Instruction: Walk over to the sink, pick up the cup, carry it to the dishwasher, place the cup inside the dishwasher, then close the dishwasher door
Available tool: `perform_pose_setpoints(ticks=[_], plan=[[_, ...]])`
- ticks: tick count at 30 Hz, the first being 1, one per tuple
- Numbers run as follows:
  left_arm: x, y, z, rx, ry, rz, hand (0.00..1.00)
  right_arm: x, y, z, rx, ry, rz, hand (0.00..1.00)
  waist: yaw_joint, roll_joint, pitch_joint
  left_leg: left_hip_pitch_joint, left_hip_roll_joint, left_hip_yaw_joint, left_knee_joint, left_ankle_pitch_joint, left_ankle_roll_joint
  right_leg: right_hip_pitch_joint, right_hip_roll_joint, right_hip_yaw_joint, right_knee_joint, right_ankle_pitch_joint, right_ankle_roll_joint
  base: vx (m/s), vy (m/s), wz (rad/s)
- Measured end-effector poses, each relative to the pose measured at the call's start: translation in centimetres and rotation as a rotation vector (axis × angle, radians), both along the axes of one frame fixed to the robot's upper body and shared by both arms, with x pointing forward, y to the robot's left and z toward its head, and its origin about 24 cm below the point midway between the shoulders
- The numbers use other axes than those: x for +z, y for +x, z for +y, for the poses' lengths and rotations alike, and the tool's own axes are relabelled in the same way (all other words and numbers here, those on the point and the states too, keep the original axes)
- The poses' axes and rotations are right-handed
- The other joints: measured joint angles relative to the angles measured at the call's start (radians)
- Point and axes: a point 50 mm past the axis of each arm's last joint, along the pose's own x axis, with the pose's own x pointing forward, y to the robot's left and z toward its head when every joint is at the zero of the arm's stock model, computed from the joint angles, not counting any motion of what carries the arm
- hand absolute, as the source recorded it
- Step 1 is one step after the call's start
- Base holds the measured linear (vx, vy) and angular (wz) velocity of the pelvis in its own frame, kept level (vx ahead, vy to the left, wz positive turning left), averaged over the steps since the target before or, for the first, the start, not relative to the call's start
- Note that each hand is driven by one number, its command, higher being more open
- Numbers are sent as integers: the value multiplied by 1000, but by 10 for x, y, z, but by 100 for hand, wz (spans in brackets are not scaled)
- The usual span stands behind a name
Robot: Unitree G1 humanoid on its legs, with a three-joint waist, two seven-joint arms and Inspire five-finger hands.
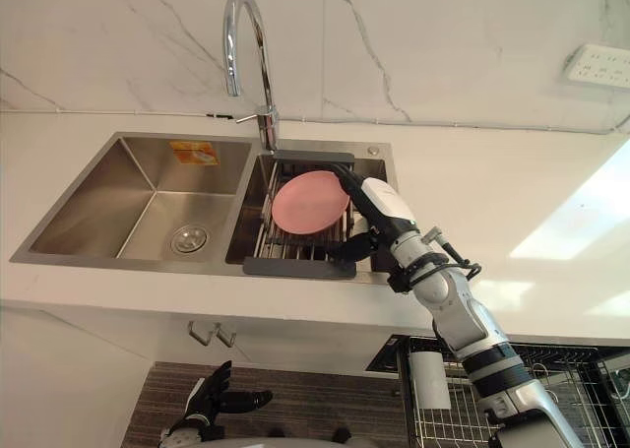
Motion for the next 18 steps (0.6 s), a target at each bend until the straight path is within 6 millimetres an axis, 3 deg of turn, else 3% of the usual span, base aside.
perform_pose_setpoints(ticks=[13,18], plan=[[4,6,1,-8,-4,-34,100,8,25,14,34,-131,-27,100,14,-19,24,-22,-12,-19,-9,21,8,-23,-13,-16,7,0,1,-17,-1,4],[7,11,0,-9,-5,-57,100,12,35,13,13,-181,-33,100,35,-23,44,-23,-12,-23,-9,22,6,-23,-13,-19,9,0,1,-2,-1,1]])
